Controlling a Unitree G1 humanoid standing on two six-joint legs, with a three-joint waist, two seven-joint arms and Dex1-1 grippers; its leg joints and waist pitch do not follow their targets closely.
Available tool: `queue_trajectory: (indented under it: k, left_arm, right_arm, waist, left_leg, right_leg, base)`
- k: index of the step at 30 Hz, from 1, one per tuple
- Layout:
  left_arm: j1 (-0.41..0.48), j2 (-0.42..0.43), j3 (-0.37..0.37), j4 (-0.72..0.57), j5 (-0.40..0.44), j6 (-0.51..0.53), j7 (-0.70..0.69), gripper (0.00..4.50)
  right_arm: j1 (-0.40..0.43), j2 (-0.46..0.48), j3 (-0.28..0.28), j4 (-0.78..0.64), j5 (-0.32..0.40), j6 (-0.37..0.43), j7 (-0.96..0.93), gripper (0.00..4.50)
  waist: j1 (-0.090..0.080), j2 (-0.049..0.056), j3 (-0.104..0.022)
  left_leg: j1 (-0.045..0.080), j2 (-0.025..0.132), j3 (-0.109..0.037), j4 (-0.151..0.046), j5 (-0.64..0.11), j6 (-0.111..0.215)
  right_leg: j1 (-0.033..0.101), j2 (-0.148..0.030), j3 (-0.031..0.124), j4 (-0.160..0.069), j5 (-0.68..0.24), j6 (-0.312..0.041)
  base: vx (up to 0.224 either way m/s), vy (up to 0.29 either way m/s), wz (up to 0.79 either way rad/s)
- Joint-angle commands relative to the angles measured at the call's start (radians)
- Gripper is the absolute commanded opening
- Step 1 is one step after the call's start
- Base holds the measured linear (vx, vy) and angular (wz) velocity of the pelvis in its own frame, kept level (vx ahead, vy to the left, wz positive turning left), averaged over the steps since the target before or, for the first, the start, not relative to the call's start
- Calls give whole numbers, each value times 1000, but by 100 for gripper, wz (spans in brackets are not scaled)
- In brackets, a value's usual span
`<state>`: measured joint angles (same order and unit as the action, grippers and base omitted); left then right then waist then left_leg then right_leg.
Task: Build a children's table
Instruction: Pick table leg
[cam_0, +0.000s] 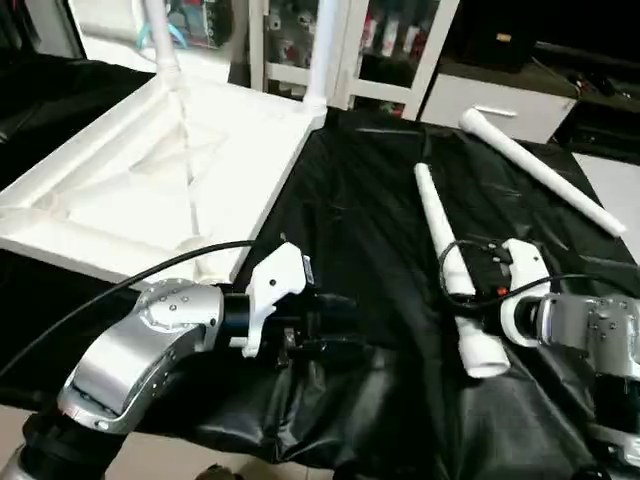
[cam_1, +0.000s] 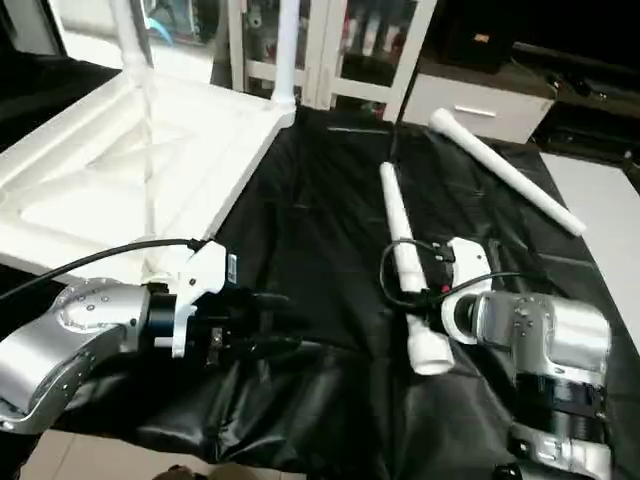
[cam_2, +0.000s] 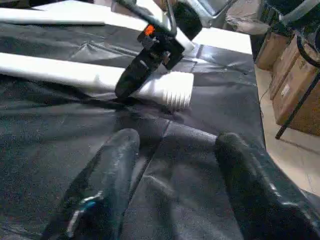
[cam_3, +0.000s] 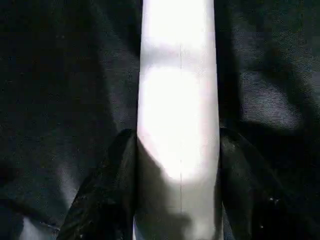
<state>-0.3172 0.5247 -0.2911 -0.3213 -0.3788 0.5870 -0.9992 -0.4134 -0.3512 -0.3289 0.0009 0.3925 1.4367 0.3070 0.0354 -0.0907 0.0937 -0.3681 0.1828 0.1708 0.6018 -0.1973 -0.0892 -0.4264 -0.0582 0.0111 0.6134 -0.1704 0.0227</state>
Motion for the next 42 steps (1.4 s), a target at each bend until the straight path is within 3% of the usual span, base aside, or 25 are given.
queue_trajectory:
  k: [1,3,8,9,10,11,12,13,14,15,16,17,18,19,22,26,29,30,31,32,35,36,37,39,42]
  left_arm:
    - [-5,7,-9,-13,6,8,-4,313]
    - [-5,14,-5,-7,3,5,-1,334]
    - [-16,-17,25,15,-2,-18,32,362]
    - [-27,-41,43,32,2,-32,61,380]
    - [-57,-91,81,74,-1,-29,126,380]
    - [-57,-91,81,74,-1,-29,126,398]
    - [-127,-195,154,163,-22,-26,249,401]
    - [-127,-195,154,163,-22,-26,249,401]
    - [-159,-247,187,199,-41,-19,308,404]
    - [-159,-247,187,199,-41,-19,308,428]
    - [-207,-336,241,239,-105,12,385,439]
    - [-207,-336,241,239,-105,12,385,444]
    - [-237,-390,280,251,-160,41,427,447]
    - [-237,-390,280,251,-160,41,427,450]
    - [-271,-432,333,249,-228,85,450,450]
    - [-297,-463,390,246,-303,144,476,450]
    - [-306,-480,408,236,-348,173,492,450]
    - [-306,-480,408,236,-348,173,492,450]
    - [-320,-518,445,239,-449,222,516,450]
    - [-320,-518,445,239,-449,222,516,450]
    - [-333,-523,448,252,-499,276,507,450]
    - [-338,-523,448,258,-505,296,505,450]
    - [-357,-532,463,284,-530,323,511,450]
    - [-371,-539,477,304,-546,336,516,450]
    - [-407,-547,501,356,-581,370,533,450]
  right_arm:
    - [16,-21,-30,-36,17,14,14,185]
    - [58,-49,-45,-69,34,31,41,185]
    - [54,-39,-107,-97,75,46,62,185]
    - [46,-30,-134,-111,103,46,81,185]
    - [29,-16,-168,-136,153,49,115,185]
    - [29,-16,-168,-136,153,49,115,185]
    - [-8,13,-226,-185,258,67,185,184]
    - [-8,13,-226,-185,258,67,185,184]
    - [-24,27,-249,-206,306,75,216,184]
    - [-24,27,-249,-206,306,75,216,184]
    - [-52,51,-279,-248,386,94,260,184]
    - [-52,51,-279,-248,386,94,260,184]
    - [-76,65,-299,-265,424,108,278,184]
    - [-76,65,-299,-265,424,108,278,184]
    - [-90,69,-297,-280,451,125,289,184]
    - [-92,66,-265,-300,466,124,294,184]
    - [-100,80,-282,-308,491,133,291,184]
    - [-100,80,-282,-308,491,133,291,184]
    - [-95,92,-301,-324,535,146,306,184]
    - [-95,92,-301,-324,535,146,306,184]
    - [-82,100,-298,-343,573,155,324,184]
    - [-78,102,-295,-349,582,157,329,184]
    - [-68,106,-279,-359,596,158,340,184]
    - [-59,108,-266,-367,603,155,346,184]
    - [-37,106,-226,-383,616,147,353,184]
  waist:
    - [5,19,-66]
    - [7,22,-65]
    - [6,22,-63]
    - [7,25,-64]
    - [10,35,-69]
    - [8,30,-68]
    - [10,35,-73]
    - [7,31,-72]
    - [10,35,-73]
    - [11,32,-74]
    - [12,31,-77]
    - [13,33,-73]
    - [14,25,-77]
    - [21,29,-81]
    - [25,23,-77]
    - [31,26,-76]
    - [33,29,-75]
    - [32,29,-75]
    - [32,22,-76]
    - [36,24,-77]
    - [39,26,-74]
    - [40,25,-73]
    - [43,40,-73]
    - [47,32,-74]
    - [49,34,-74]
  left_leg:
    - [12,23,3,-75,-125,-39]
    - [14,24,3,-75,-141,-38]
    - [9,23,4,-74,-139,-31]
    - [8,22,4,-74,-145,-28]
    - [11,22,2,-72,-145,-29]
    - [10,21,3,-71,-155,-22]
    - [11,21,2,-68,-155,-16]
    - [9,20,4,-67,-161,-9]
    - [9,19,1,-66,-158,-8]
    - [7,22,-2,-67,-143,-1]
    - [5,22,-2,-67,-129,-1]
    - [7,21,2,-65,-133,0]
    - [11,22,4,-62,-128,6]
    - [7,22,1,-62,-94,13]
    - [6,22,4,-63,-62,21]
    - [7,20,4,-63,-80,10]
    - [7,21,1,-67,-97,0]
    - [7,20,2,-66,-95,-3]
    - [4,19,2,-66,-91,-4]
    - [5,19,2,-64,-81,-2]
    - [5,19,1,-66,-82,3]
    - [5,20,1,-67,-89,2]
    - [5,19,0,-67,-89,-4]
    - [6,18,0,-68,-98,-9]
    - [6,18,-1,-68,-100,-21]
  right_leg:
    - [49,-41,20,-60,-182,-177]
    - [48,-39,21,-63,-192,-171]
    - [50,-40,21,-65,-211,-182]
    - [51,-40,22,-67,-217,-181]
    - [52,-42,21,-64,-212,-186]
    - [52,-40,20,-66,-213,-189]
    - [54,-42,20,-66,-208,-195]
    - [55,-41,21,-68,-213,-201]
    - [56,-43,19,-68,-218,-204]
    - [60,-46,18,-70,-225,-201]
    - [63,-46,18,-66,-214,-202]
    - [58,-45,19,-68,-217,-209]
    - [57,-44,18,-68,-204,-223]
    - [61,-44,16,-63,-171,-229]
    - [60,-43,16,-62,-142,-228]
    - [58,-44,15,-66,-185,-218]
    - [57,-45,14,-72,-236,-184]
    - [57,-45,15,-72,-232,-185]
    - [59,-45,14,-72,-230,-185]
    - [58,-47,14,-69,-211,-198]
    - [56,-44,13,-70,-210,-189]
    - [56,-45,13,-73,-226,-180]
    - [55,-45,13,-71,-228,-177]
    - [56,-44,13,-78,-246,-161]
    - [55,-44,12,-78,-244,-155]
  base:
    - [0,0,0]
    - [0,0,0]
    - [0,0,0]
    - [0,0,0]
    - [0,0,0]
    - [0,0,0]
    - [0,0,0]
    - [0,0,0]
    - [0,0,0]
    - [0,0,0]
    - [0,0,0]
    - [0,0,0]
    - [0,0,0]
    - [0,0,0]
    - [0,0,0]
    - [0,0,0]
    - [0,0,0]
    - [0,0,0]
    - [0,0,0]
    - [0,0,0]
    - [0,0,0]
    - [0,0,0]
    - [0,0,0]
    - [0,0,0]
    - [0,0,0]
